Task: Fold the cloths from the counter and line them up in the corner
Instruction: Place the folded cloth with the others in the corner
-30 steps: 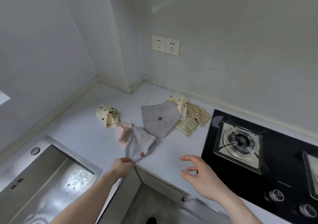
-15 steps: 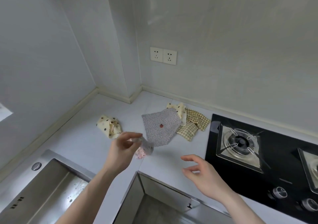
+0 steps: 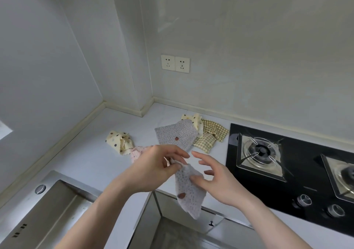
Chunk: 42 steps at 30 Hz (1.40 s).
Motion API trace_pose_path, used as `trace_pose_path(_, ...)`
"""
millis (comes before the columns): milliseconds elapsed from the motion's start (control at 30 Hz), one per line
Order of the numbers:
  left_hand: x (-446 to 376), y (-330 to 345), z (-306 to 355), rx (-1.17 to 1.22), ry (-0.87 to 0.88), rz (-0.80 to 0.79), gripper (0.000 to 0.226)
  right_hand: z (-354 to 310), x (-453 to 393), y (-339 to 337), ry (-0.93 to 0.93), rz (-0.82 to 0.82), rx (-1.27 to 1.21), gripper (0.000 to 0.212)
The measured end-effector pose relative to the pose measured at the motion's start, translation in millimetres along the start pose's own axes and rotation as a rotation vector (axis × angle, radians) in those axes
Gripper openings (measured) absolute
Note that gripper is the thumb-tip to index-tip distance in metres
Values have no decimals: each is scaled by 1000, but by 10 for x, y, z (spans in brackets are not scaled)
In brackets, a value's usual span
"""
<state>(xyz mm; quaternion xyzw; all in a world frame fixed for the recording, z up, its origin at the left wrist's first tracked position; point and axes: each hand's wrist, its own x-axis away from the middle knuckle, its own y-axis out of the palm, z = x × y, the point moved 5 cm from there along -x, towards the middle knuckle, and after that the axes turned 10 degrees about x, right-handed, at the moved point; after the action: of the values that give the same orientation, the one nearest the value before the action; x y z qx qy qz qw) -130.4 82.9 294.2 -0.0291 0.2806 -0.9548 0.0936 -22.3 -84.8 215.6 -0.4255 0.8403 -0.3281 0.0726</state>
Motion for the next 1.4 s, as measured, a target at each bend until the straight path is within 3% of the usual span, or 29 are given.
trace_pose_path(133,-27,56,29,-35,33,-33,24,-15,36,-45,5,-2,72,13)
trace_pose_path(200,-35,71,-26,-66,35,-13,20,25,92,-91,19,52,66,3)
trace_pose_path(400,-55,157,-189,-154,17,31,4,190,249,-185,87,176,37,12)
trace_pose_path(467,-74,198,-211,-155,36,19,10,215,297,-182,86,165,-30,20)
trace_pose_path(600,-122,264,-151,-24,82,-9,9,225,363,-219,75,163,-78,32)
trace_pose_path(800,-134,454,-114,277,-58,-148,4,238,356,-232,61,209,-90,41)
trace_pose_path(1067,-113,605,-373,93,-110,-43,20,365,311,-185,77,176,20,48)
trace_pose_path(1233,-165,607,-444,156,-145,43,6,398,325,-251,103,197,74,40)
trace_pose_path(1400,-248,618,-538,185,-196,114,13,507,354,-399,137,190,153,22)
